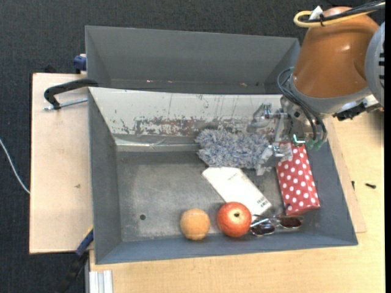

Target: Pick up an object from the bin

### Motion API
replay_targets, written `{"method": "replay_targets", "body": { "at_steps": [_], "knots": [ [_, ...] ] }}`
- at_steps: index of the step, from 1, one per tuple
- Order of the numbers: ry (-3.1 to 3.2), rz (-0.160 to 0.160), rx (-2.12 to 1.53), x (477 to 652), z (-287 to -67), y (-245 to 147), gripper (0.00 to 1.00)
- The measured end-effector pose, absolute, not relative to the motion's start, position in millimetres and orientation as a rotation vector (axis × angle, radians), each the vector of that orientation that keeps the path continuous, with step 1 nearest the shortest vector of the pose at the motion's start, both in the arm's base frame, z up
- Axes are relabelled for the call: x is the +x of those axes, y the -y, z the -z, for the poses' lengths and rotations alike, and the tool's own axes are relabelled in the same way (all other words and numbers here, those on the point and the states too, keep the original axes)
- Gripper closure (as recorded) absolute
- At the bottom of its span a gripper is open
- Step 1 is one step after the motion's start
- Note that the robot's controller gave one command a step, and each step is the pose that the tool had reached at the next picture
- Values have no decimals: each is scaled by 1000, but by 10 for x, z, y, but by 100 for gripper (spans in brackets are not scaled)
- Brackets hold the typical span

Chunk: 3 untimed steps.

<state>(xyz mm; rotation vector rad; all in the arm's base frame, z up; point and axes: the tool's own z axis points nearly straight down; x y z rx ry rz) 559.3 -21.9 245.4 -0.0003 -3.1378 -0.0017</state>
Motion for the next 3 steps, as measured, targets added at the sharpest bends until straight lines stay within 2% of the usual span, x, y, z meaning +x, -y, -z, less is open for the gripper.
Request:
{"method": "replay_targets", "body": {
  "at_steps": [1, 2, 3],
  "knots": [
    [3145, 1, 0, 5606, -2490, 219, 0],
    [3150, 1, 11, 5565, -1983, 218, 0],
    [3142, 2, -137, 5821, -1368, 230, 100]
  ]
}}
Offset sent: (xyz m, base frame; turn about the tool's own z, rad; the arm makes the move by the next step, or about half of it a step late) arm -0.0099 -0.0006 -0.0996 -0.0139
